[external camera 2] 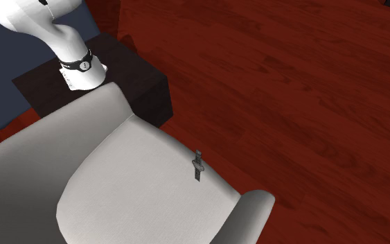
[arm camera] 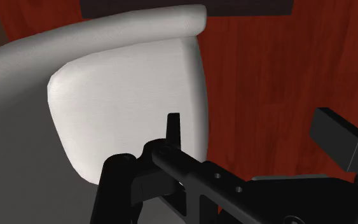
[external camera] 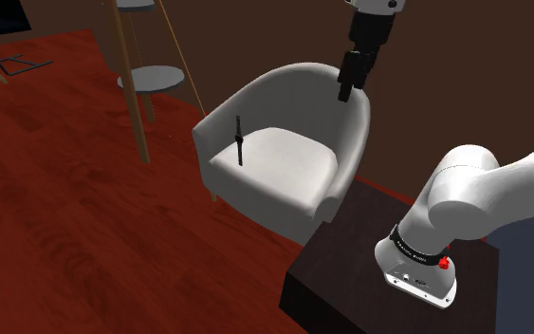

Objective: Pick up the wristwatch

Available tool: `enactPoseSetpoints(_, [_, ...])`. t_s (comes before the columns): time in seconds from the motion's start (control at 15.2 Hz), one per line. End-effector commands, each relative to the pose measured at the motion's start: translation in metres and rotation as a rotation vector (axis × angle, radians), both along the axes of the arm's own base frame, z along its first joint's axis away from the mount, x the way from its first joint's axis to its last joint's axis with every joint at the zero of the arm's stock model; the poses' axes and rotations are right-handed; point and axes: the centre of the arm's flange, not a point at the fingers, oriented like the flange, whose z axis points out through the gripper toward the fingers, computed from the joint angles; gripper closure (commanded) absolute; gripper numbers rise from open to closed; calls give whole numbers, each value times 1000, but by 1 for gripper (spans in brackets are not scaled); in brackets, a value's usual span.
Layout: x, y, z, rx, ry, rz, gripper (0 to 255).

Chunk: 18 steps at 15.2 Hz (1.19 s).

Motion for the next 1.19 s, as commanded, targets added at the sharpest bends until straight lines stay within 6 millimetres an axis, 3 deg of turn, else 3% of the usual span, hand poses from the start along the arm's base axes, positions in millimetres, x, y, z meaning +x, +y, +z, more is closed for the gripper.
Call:
enactPoseSetpoints(0.0, [0,0,0,0,0,0,0])
enactPoseSetpoints(0.59, [128,12,-49,-188,152,253,0])
enactPoseSetpoints(1.12, [231,39,-112,-355,286,478,0])
